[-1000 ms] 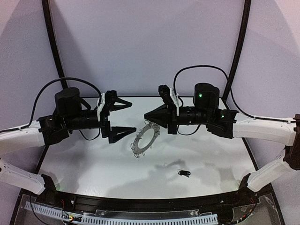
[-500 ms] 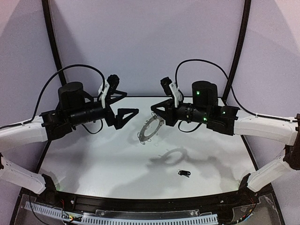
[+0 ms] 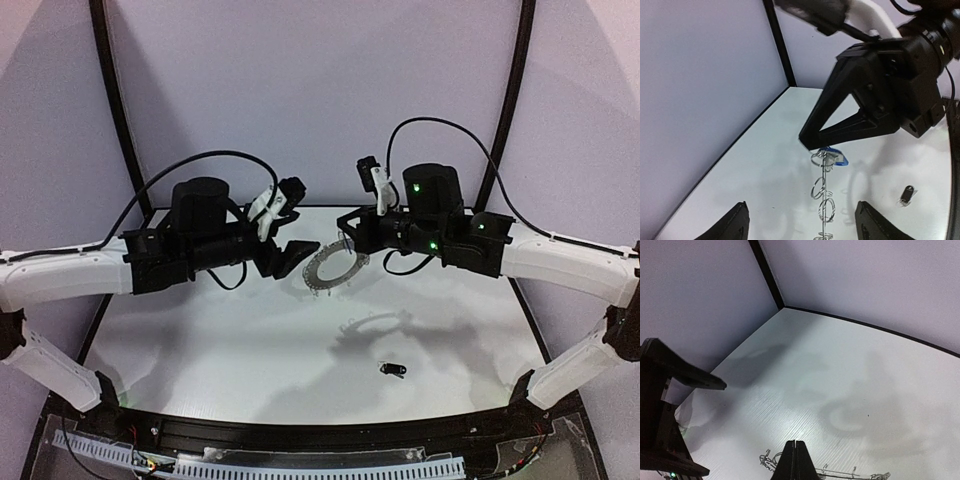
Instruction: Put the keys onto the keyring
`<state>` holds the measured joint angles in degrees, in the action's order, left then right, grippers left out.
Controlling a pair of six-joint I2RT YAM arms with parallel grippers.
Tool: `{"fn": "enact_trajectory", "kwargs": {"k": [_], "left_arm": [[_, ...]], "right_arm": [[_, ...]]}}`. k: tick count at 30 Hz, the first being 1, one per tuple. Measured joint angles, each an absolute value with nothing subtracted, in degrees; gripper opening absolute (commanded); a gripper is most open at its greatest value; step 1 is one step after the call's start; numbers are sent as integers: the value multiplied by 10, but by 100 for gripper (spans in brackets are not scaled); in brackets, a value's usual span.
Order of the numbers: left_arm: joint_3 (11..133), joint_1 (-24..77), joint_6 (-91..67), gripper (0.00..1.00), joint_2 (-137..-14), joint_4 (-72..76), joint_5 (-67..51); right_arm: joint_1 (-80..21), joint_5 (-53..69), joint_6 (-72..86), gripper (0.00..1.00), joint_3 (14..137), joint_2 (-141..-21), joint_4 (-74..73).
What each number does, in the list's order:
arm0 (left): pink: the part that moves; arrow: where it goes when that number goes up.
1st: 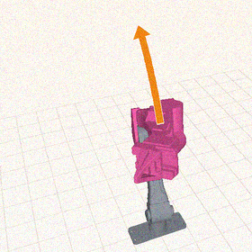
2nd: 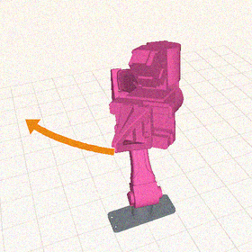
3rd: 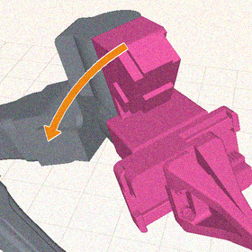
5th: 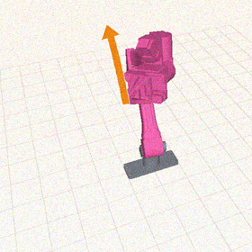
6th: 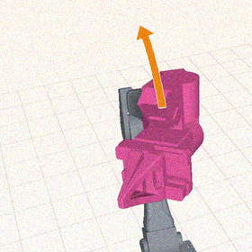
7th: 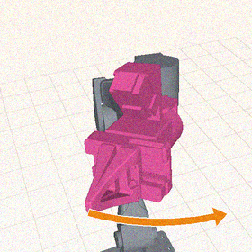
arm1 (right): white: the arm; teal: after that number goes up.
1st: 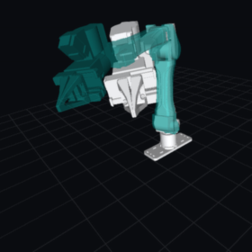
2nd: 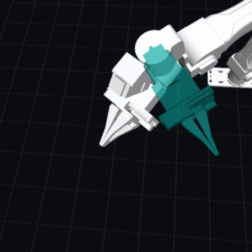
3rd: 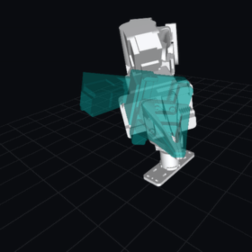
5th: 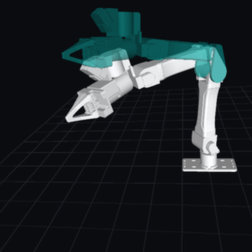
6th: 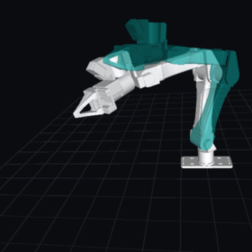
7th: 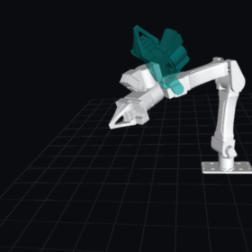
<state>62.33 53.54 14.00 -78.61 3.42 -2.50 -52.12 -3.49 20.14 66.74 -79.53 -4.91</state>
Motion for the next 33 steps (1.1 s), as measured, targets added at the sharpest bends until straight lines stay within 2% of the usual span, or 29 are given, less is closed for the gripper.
{"fn": "enact_trajectory", "kwargs": {"k": [5, 7, 17, 22, 25, 33], "left_arm": [[640, 566, 175, 62, -820, 45, 27], [640, 575, 192, 53, -833, 48, 40], [650, 594, 214, 45, -876, 78, 69], [655, 602, 216, 33, -888, 108, 77], [656, 603, 214, 29, -895, 121, 81], [656, 603, 202, 25, -899, 125, 93]], "right_arm": [[-521, -47, 233, 0, 669, -795, -72], [-521, -50, 248, 0, 669, -795, -76], [-526, -54, 286, 0, 669, -795, -78], [-533, -59, 299, 0, 669, -795, -77], [-537, -63, 306, 0, 669, -795, -75], [-538, -76, 314, 0, 667, -793, -60]]}}
